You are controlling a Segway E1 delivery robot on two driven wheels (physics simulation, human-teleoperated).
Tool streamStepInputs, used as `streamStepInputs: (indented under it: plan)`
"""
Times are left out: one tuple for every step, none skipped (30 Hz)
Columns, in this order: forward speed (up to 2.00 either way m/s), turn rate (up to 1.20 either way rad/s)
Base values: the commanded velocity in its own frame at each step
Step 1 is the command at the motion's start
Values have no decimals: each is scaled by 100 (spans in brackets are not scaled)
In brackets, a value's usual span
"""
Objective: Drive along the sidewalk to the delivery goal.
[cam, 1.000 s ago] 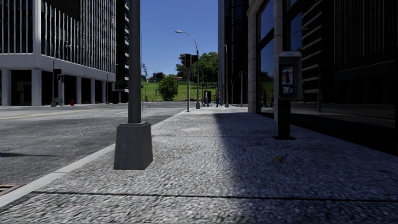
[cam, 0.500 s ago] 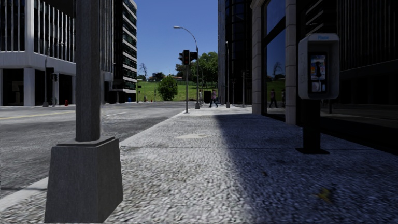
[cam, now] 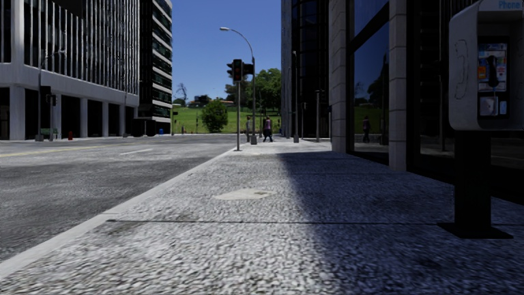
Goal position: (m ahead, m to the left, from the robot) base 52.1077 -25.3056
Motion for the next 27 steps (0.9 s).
streamStepInputs:
  plan:
    - [200,-4]
    - [200,-1]
    - [200,0]
    - [200,0]
    - [200,0]
    - [200,0]
    - [200,0]
    - [200,0]
    - [200,0]
    - [200,0]
    - [200,0]
    - [200,0]
    - [200,0]
    - [200,0]
    - [200,0]
    - [200,0]
    - [200,0]
    - [200,0]
    - [200,0]
    - [200,0]
    - [200,0]
    - [200,0]
    - [200,0]
    - [200,0]
    - [200,0]
    - [200,0]
    - [200,0]
